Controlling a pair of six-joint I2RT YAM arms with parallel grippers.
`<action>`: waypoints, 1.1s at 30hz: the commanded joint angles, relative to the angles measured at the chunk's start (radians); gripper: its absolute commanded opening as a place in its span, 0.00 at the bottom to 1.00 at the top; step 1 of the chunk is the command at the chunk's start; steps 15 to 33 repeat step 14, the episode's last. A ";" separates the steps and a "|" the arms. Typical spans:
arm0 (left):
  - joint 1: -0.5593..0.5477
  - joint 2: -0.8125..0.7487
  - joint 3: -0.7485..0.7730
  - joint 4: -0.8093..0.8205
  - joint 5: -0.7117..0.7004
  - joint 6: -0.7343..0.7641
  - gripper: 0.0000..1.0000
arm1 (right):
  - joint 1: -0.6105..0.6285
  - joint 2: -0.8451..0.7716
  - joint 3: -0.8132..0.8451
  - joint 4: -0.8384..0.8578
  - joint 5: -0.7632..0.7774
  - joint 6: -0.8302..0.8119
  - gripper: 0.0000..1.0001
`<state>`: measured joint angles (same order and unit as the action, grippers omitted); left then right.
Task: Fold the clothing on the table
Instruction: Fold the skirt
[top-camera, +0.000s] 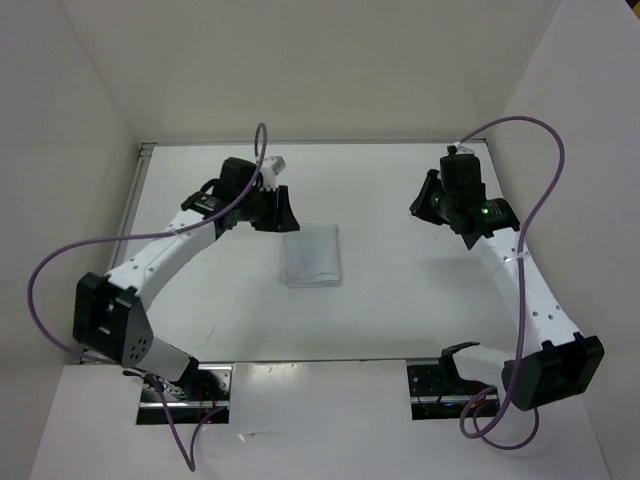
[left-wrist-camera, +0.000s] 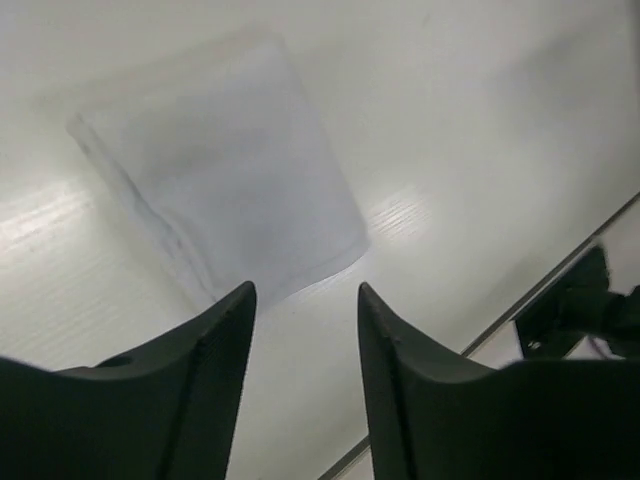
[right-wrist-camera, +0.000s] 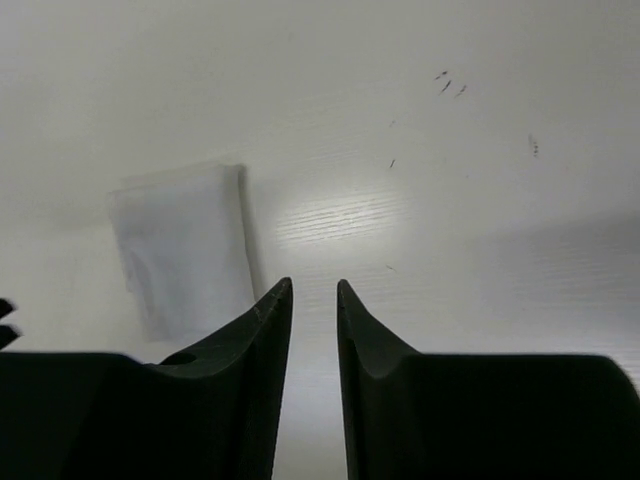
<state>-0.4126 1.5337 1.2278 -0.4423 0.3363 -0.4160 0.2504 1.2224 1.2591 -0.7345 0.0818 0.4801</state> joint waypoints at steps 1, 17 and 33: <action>0.006 -0.118 0.041 -0.022 -0.008 0.010 0.54 | -0.042 -0.069 -0.032 0.000 -0.008 -0.020 0.30; 0.055 -0.441 -0.203 -0.078 -0.109 -0.092 0.58 | -0.111 -0.167 -0.101 -0.014 -0.111 -0.123 0.44; 0.055 -0.441 -0.203 -0.078 -0.109 -0.092 0.58 | -0.111 -0.167 -0.101 -0.014 -0.111 -0.123 0.44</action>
